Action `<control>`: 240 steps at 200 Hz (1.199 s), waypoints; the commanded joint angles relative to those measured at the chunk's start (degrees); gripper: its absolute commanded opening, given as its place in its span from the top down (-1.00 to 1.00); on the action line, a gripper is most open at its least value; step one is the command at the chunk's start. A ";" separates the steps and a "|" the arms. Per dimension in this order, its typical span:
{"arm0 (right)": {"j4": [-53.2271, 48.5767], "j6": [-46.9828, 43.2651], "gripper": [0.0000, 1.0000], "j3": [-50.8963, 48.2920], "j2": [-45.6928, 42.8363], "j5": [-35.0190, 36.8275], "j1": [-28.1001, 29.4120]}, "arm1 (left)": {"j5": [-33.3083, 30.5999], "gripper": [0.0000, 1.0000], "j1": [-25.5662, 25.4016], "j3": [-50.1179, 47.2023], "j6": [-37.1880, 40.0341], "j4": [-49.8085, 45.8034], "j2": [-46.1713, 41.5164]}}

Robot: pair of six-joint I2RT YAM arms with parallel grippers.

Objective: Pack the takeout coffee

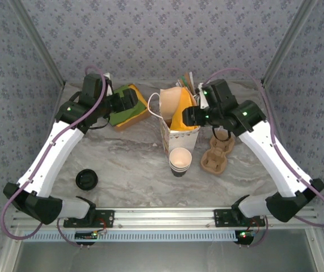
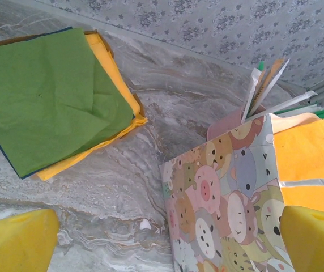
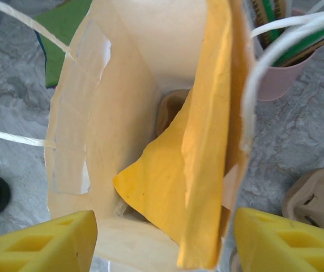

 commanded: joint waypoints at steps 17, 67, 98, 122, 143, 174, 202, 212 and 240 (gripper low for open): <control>-1.20 -0.54 -0.31 1.79 2.62 1.37 1.22 | 1.21 -1.00 0.62 0.31 0.15 1.34 -0.67; -0.54 -0.12 -0.33 1.29 5.51 1.39 2.76 | 1.82 -0.99 1.62 -0.21 0.30 1.18 -1.52; 0.82 0.47 -0.34 2.65 8.52 -0.25 4.88 | 2.17 -0.99 1.96 -0.83 -0.05 1.43 -2.03; 0.70 0.29 -0.35 5.98 12.07 -0.66 7.22 | 2.18 -1.00 2.10 -1.25 -0.17 1.43 -2.53; -0.63 -0.42 -0.35 9.64 14.38 -0.60 8.15 | 2.22 -0.99 2.30 -1.67 -0.22 1.51 -3.15; -1.85 -0.72 -0.36 12.33 13.88 0.10 8.13 | 2.11 -1.00 2.45 -2.14 -0.35 1.69 -3.93; -4.06 -1.06 -0.43 14.06 12.80 2.41 8.06 | 2.24 -0.99 2.53 -2.40 -0.42 2.00 -3.94; -4.63 -1.34 -0.45 14.16 12.50 3.63 8.06 | 2.26 -0.99 2.53 -2.40 -0.44 2.08 -3.91; -6.24 -0.67 -0.49 14.16 12.01 6.74 7.25 | 2.35 -1.00 2.68 -2.28 -0.25 2.30 -3.63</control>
